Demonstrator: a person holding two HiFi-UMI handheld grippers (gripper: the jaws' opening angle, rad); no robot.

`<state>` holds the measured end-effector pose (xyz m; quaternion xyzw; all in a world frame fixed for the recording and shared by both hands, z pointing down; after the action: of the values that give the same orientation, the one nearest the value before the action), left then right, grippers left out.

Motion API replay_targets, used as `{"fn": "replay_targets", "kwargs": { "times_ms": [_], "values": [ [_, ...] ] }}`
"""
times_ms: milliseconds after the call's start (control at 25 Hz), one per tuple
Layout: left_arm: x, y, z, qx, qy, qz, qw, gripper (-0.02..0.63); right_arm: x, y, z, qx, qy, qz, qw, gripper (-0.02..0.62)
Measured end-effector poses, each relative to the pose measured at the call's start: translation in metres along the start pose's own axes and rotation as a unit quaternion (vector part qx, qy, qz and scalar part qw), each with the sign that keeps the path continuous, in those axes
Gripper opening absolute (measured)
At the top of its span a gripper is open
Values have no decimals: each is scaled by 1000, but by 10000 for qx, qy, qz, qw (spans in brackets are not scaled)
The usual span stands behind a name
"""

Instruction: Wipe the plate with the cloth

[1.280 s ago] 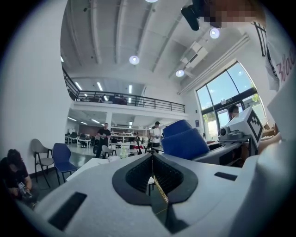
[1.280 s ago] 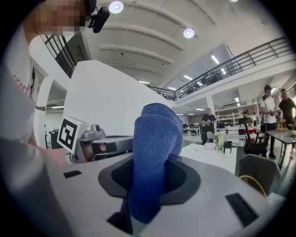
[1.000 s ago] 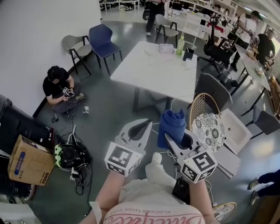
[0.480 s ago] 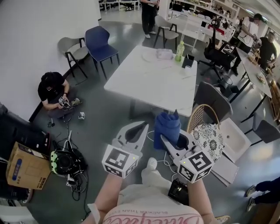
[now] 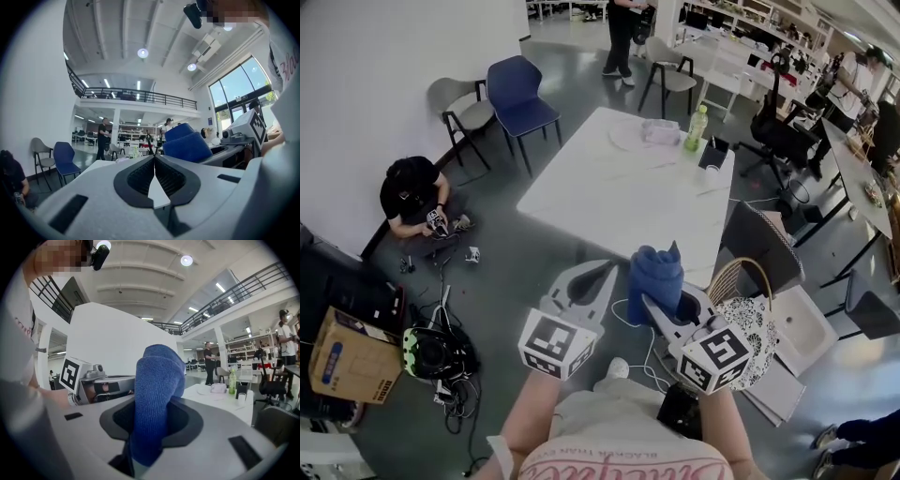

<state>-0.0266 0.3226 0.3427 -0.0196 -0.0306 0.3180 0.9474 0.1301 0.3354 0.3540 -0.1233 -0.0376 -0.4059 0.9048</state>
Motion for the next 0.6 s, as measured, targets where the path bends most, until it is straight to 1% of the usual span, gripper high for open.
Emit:
{"fn": "replay_targets", "kwargs": {
  "times_ms": [280, 600],
  "values": [
    [-19, -49, 4, 61, 28, -37, 10000, 3, 46, -29, -8, -51, 53, -103, 9999, 123],
    [-37, -82, 3, -25, -3, -153, 9999, 3, 82, -54, -20, 28, -42, -234, 9997, 123]
  ]
}}
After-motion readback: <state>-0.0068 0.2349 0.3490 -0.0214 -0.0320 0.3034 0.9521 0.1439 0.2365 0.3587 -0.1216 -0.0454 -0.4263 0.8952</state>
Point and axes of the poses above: the fingertips, and each gripper's own axes: y backward along the fingers, x to its right, z out of its underside, the point moved 7 cm from there along y, backward along the fingers, and after that the axes turned 3 degrees about -y, right-handed, at the moved point
